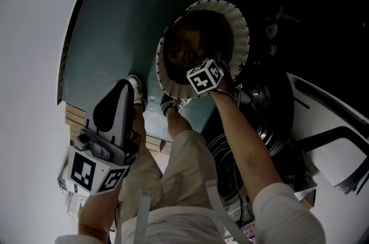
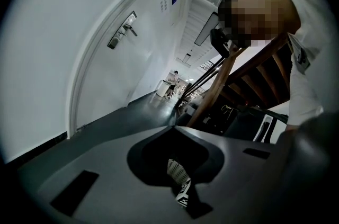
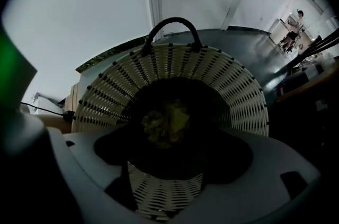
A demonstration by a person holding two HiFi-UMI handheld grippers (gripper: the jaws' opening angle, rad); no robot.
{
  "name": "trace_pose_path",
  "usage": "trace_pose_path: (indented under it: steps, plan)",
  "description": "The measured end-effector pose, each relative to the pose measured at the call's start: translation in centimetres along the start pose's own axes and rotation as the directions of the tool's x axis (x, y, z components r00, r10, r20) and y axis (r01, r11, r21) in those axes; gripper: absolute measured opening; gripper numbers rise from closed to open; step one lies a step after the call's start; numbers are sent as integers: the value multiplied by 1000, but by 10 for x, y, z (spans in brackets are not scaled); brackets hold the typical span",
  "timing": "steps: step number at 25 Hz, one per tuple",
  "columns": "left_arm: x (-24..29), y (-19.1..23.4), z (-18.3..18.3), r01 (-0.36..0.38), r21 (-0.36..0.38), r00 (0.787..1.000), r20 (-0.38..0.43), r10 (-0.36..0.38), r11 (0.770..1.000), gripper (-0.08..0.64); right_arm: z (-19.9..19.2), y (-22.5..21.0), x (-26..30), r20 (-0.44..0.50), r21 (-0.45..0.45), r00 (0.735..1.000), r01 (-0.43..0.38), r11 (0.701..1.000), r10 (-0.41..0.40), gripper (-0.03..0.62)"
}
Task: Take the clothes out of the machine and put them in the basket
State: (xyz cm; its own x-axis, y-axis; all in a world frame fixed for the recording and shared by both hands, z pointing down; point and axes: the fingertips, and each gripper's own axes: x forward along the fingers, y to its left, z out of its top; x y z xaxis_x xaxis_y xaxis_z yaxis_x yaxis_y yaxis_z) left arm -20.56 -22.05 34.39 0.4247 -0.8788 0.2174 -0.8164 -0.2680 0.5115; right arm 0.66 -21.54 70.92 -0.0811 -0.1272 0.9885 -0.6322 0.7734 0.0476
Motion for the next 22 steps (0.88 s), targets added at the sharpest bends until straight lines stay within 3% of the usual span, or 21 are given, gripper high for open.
trace_pose_path:
  steps: [5, 9, 12, 22]
  plan:
    - [1, -3, 5, 18, -3, 1000, -2, -18, 1000, 14, 4, -2, -15, 24, -6, 999, 37, 999, -37, 366]
    - [1, -8, 12, 37, -5, 999, -5, -37, 999, 14, 11, -5, -40, 86, 10, 993, 75, 997, -76, 136]
    - [3, -18, 21, 69, -4, 998, -11, -69, 998, 14, 15, -2, -62, 131, 55, 989, 60, 997, -67, 32]
    - [5, -62, 81, 201, 47, 979, 15, -202, 978, 14, 7, -27, -155, 177, 146, 975, 110, 983, -135, 12]
